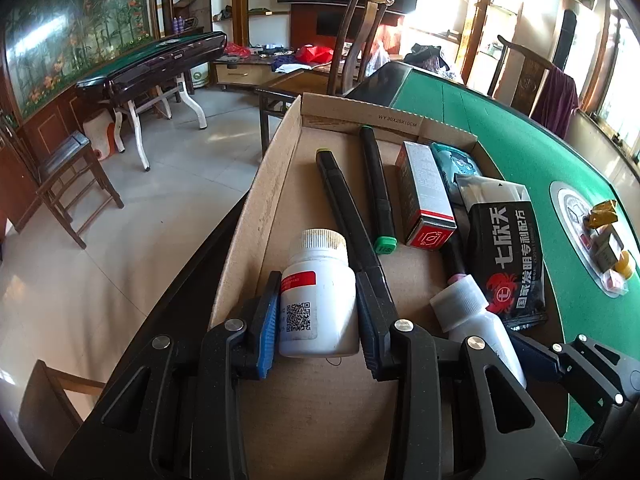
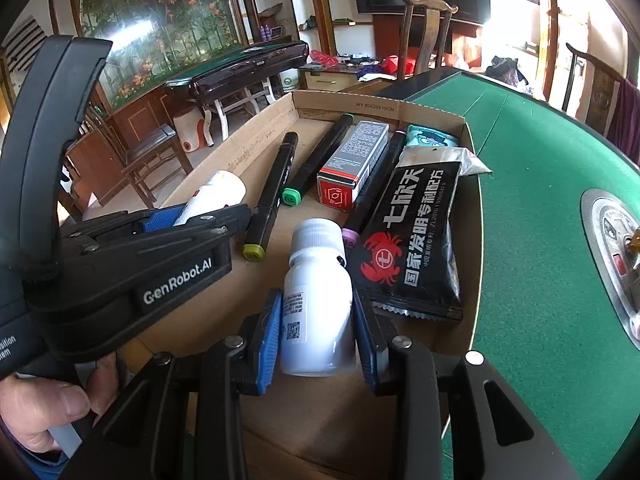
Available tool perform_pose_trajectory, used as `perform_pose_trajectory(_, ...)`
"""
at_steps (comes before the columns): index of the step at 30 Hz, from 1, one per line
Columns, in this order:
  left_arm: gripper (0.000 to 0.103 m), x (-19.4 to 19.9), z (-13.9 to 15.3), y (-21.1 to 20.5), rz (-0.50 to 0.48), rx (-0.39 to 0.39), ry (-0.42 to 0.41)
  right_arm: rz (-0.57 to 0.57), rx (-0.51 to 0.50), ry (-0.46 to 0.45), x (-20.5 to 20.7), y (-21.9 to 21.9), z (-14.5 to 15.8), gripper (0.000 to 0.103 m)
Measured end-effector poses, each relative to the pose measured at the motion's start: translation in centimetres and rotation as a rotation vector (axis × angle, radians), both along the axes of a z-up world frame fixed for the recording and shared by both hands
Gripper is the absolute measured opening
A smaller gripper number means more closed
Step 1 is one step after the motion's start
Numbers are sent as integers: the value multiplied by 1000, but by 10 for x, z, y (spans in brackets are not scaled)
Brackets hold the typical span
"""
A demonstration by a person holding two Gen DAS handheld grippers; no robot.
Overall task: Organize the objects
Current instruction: 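Lower both held white bottles into the cardboard box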
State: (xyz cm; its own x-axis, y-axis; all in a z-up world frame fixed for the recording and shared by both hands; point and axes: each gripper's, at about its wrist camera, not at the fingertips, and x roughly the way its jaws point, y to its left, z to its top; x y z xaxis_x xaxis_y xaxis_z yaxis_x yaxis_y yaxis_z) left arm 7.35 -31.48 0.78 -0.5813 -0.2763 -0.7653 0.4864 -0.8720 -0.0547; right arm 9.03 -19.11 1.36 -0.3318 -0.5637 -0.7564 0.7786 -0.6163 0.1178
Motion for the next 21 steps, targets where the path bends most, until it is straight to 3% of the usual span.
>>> perform_pose_trajectory(17,35,10,11,1,10,11,4,10,-10,32,14,6,15,34)
perform_pose_trajectory(21,43,15,21,5,13,-2,20,15,-25,41,19,10,21,34)
